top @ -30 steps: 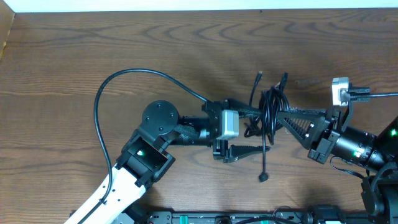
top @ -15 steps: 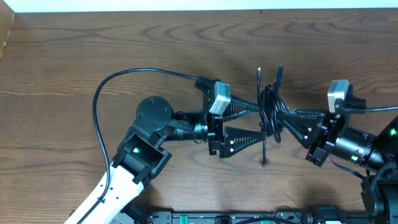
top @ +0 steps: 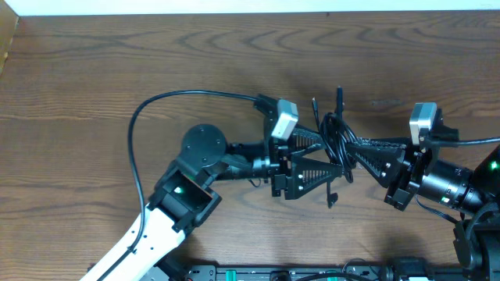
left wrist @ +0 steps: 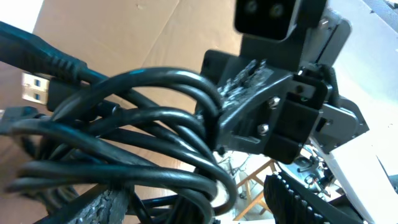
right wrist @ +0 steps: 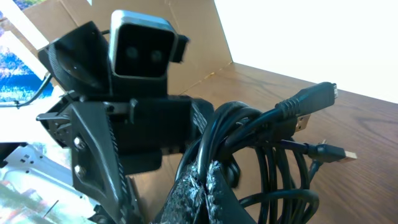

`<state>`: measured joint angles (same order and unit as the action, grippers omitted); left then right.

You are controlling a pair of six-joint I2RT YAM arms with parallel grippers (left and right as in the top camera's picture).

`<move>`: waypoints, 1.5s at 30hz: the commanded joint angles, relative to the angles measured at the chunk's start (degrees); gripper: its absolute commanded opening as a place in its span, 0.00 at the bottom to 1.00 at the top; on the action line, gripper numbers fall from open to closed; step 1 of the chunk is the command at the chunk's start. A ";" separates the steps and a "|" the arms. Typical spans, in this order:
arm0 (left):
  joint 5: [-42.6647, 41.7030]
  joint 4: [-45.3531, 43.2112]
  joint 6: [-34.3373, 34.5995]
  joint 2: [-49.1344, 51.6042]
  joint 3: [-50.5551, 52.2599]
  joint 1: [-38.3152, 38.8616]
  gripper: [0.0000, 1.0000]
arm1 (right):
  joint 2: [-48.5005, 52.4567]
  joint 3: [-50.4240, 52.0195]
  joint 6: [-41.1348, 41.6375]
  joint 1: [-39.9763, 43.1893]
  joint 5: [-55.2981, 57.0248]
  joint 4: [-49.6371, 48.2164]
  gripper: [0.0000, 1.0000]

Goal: Untangle cables

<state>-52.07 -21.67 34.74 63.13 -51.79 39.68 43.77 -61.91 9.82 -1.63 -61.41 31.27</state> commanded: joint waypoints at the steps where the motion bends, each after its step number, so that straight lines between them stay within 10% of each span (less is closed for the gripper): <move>1: 2.40 -0.35 1.18 1.51 -1.36 0.81 0.70 | -0.26 -0.22 -1.16 0.02 -1.60 -0.66 0.01; 14: 5.20 -2.03 1.42 1.53 -1.36 0.79 0.08 | -0.26 -0.22 -1.88 0.02 -1.33 0.28 0.01; 41: 3.69 18.95 -9.99 -4.79 -1.36 -7.32 0.08 | -0.42 -0.22 -4.94 0.13 18.64 6.27 0.01; 43: 3.69 18.18 -11.06 -5.27 -1.36 -7.32 0.08 | -0.37 -0.22 -3.65 0.13 15.93 8.22 0.25; 45: 3.69 17.20 -12.48 -5.51 -1.36 -7.21 0.07 | -0.28 -0.22 -0.48 0.13 14.32 9.88 0.79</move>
<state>-47.70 -3.11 25.91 59.00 -51.88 32.62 43.66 -61.73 6.52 -1.56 -43.33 39.99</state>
